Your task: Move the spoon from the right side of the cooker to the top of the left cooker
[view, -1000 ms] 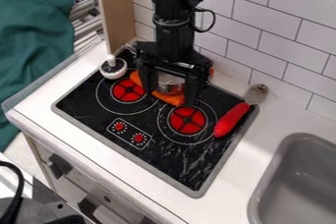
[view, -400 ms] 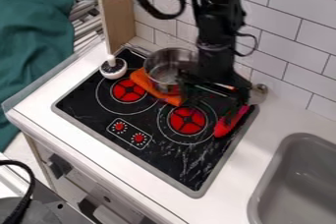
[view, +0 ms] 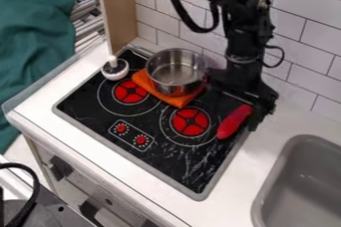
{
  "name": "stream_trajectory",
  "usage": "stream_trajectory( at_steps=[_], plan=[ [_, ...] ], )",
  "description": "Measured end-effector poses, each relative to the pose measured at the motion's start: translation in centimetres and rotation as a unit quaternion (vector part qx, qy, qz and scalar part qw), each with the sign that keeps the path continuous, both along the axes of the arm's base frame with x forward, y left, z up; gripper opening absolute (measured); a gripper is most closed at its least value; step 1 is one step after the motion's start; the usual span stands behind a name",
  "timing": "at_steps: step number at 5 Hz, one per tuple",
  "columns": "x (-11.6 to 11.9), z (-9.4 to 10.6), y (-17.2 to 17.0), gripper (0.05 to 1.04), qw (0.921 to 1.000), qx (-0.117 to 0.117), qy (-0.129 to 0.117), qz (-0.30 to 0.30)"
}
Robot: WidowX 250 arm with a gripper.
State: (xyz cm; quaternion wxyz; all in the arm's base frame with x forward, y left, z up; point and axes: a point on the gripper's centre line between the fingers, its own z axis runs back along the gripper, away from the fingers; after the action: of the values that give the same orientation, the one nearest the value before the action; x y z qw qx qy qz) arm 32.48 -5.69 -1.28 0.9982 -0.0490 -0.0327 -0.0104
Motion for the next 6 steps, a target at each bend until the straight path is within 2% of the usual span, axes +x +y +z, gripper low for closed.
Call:
stream_trajectory(
  at_steps=[2, 3, 4, 6],
  plan=[
    [1.0, -0.5, 1.4, 1.001, 0.9988, 0.007, -0.012, 0.047],
    [0.8, -2.2, 1.4, 1.001, 0.9987, 0.010, 0.010, 0.050],
    [1.3, -2.6, 1.4, 0.940, 0.9984, 0.017, 0.015, 0.052],
    [0.9, -2.8, 1.6, 0.397, 0.9980, 0.028, 0.016, 0.054]
  ],
)
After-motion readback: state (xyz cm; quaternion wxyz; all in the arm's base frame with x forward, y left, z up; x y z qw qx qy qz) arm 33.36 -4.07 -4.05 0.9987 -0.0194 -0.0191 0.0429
